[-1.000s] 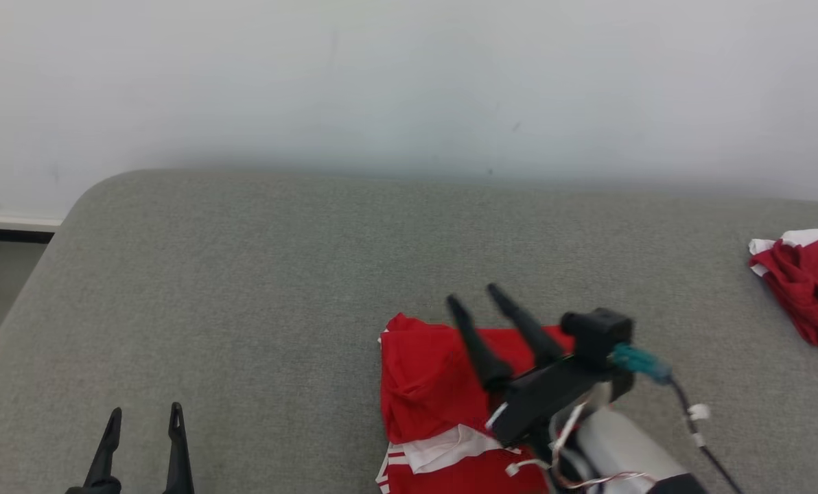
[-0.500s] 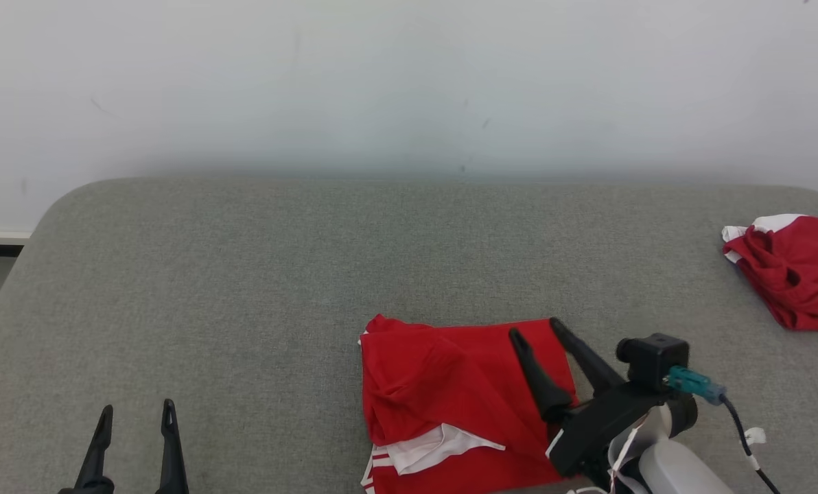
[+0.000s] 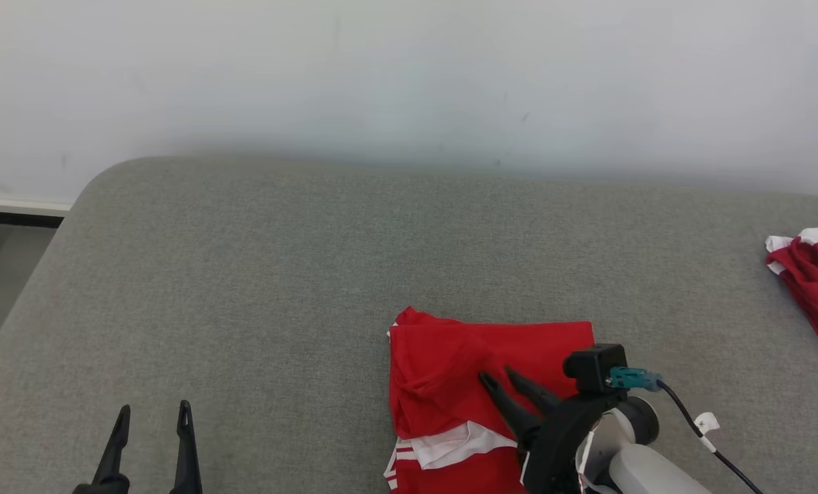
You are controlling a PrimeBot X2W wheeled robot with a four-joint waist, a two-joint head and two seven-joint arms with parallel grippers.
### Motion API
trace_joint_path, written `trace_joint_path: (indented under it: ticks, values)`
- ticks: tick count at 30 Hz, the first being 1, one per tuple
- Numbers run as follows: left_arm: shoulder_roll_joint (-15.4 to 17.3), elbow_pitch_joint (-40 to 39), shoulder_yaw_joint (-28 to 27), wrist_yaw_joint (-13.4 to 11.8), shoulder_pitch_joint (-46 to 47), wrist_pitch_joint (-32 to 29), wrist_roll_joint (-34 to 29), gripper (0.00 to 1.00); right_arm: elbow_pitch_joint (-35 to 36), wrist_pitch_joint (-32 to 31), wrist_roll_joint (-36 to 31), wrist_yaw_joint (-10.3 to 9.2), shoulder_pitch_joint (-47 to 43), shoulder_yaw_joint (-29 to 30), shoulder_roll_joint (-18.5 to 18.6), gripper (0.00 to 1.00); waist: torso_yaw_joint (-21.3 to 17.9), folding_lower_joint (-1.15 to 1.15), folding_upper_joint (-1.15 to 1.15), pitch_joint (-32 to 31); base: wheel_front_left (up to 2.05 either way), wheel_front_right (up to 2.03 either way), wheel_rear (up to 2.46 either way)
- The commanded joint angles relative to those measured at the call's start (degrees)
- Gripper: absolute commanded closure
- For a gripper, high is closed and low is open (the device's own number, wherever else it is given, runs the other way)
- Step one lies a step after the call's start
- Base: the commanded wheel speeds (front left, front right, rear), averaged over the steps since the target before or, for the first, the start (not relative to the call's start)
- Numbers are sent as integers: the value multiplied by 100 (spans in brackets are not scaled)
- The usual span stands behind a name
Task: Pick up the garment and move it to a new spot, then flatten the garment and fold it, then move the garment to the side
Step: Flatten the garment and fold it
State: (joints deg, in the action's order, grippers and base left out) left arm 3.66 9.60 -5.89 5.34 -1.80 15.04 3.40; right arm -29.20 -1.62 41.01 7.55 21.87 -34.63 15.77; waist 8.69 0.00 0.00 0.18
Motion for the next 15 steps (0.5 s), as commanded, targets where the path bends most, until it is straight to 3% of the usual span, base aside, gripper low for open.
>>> trace_joint_path:
  ticks: [1,9,10,12,15]
  values:
    - [-7,22,-12,9,84,18,24,0,-13,78,119,-16,85,-122,-12,100,46,0,0,0,0,0,0]
    - [-11,65,-68,31,14,18,21,0,229,287,463,-16,-85,-1005,75,100,38,0,0,-83,0,0,0]
    - [-12,68,-79,32,8,18,20,0,262,282,499,-17,-117,-1098,109,91,29,0,0,-88,0,0,0]
    - [-13,66,-95,35,-4,18,23,0,365,368,580,-17,-144,-1231,140,0,-4,0,0,-92,0,0,0]
    - [-10,49,-125,33,-44,18,17,0,501,501,657,-17,-165,-1348,211,0,-71,0,0,-101,0,0,0]
